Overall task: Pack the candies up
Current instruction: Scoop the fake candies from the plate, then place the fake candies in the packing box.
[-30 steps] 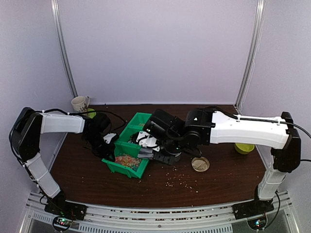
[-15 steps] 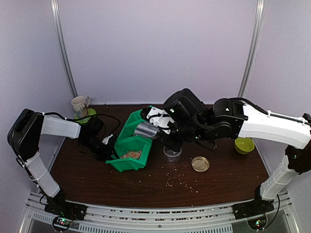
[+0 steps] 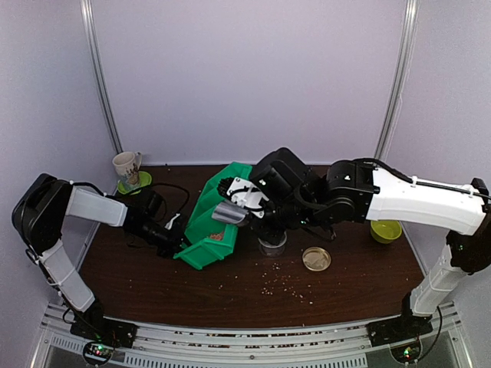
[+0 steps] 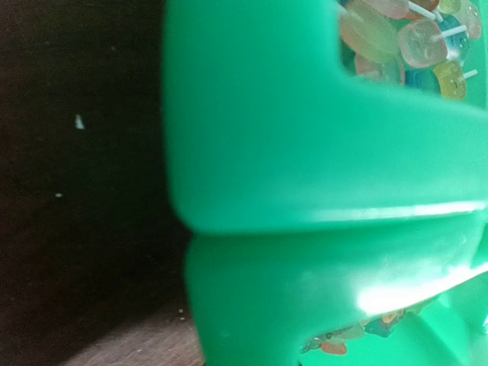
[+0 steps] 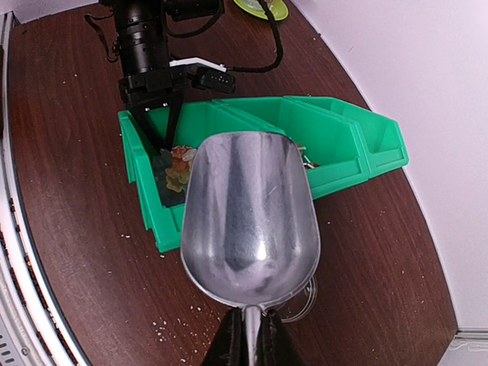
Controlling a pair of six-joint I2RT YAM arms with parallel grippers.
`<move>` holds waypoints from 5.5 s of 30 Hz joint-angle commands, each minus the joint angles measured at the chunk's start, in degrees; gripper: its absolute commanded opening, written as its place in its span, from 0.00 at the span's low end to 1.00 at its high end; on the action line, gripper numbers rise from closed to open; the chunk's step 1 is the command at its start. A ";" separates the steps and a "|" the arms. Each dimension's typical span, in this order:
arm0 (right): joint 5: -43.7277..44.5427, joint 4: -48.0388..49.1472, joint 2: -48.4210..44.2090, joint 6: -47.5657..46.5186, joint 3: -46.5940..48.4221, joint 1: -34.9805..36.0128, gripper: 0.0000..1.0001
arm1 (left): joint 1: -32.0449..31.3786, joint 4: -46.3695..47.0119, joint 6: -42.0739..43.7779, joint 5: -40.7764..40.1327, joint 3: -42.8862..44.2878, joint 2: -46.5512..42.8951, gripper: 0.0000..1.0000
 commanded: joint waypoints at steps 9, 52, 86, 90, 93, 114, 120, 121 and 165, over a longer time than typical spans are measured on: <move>-1.37 -2.62 2.05 -0.52 2.68 0.00 0.00 | -0.57 -10.29 14.23 -13.99 9.30 -6.04 0.00; 5.46 -23.27 36.83 -3.98 33.96 3.49 0.00 | -9.25 -25.94 22.23 -46.63 23.56 -9.34 0.00; -4.29 10.99 34.78 9.82 11.64 -0.31 0.00 | -10.65 -18.80 21.88 -40.44 18.47 -10.75 0.00; -7.06 13.50 34.04 10.81 10.04 -0.51 0.00 | -10.66 -18.72 22.04 -39.91 18.47 -10.65 0.00; -8.39 13.42 34.16 7.86 9.90 -0.41 0.00 | -10.64 -18.72 22.59 -39.08 18.58 -10.64 0.00; -14.26 11.83 35.06 7.48 11.31 -3.35 0.00 | -10.55 -17.91 24.37 -34.52 18.58 -11.09 0.00; -13.15 13.25 35.53 12.73 10.80 -2.52 0.00 | -10.43 -17.28 23.81 -35.71 18.11 -11.81 0.00; -12.77 13.36 35.54 12.52 10.68 -2.51 0.00 | -10.41 -17.31 23.77 -35.73 18.12 -11.71 0.00; -14.54 71.68 21.88 8.01 -31.25 -2.86 0.00 | -7.26 -22.27 21.96 -41.35 19.78 -8.18 0.00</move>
